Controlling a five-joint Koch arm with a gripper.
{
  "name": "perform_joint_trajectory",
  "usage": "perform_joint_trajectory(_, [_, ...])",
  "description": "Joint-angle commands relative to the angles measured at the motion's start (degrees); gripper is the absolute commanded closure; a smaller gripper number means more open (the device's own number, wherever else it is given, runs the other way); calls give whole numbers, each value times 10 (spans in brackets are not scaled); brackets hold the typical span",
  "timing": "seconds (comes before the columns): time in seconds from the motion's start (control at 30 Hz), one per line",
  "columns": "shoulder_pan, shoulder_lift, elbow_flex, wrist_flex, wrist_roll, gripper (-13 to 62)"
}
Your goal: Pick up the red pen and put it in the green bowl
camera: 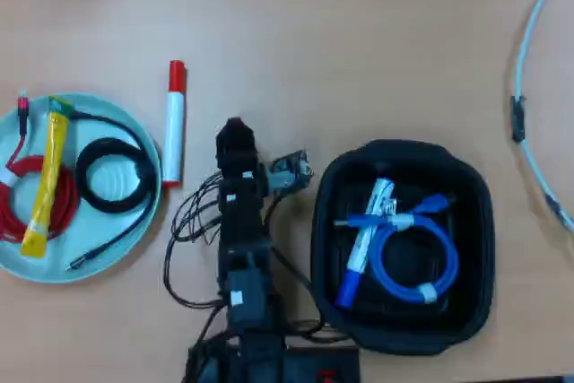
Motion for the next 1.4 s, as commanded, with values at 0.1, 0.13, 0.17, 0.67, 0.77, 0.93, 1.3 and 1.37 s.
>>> perform_joint_trajectory(0.1, [-132,44,-335,490,53,43])
perform_joint_trajectory(0.13, [-132,44,-335,490,53,42])
perform_joint_trajectory(0.17, [-132,45,-334,491,52,42])
perform_joint_trajectory(0.67, [-214,-18,-448,530,-126,43])
perform_joint_trajectory(0.77, [-230,-47,-497,541,-223,42])
perform_joint_trajectory(0.93, [-236,-78,-563,599,-329,45])
perform_joint_trajectory(1.3, [-237,-122,-664,621,-411,47])
perform_joint_trajectory(1.37, [-237,-128,-677,621,-430,46])
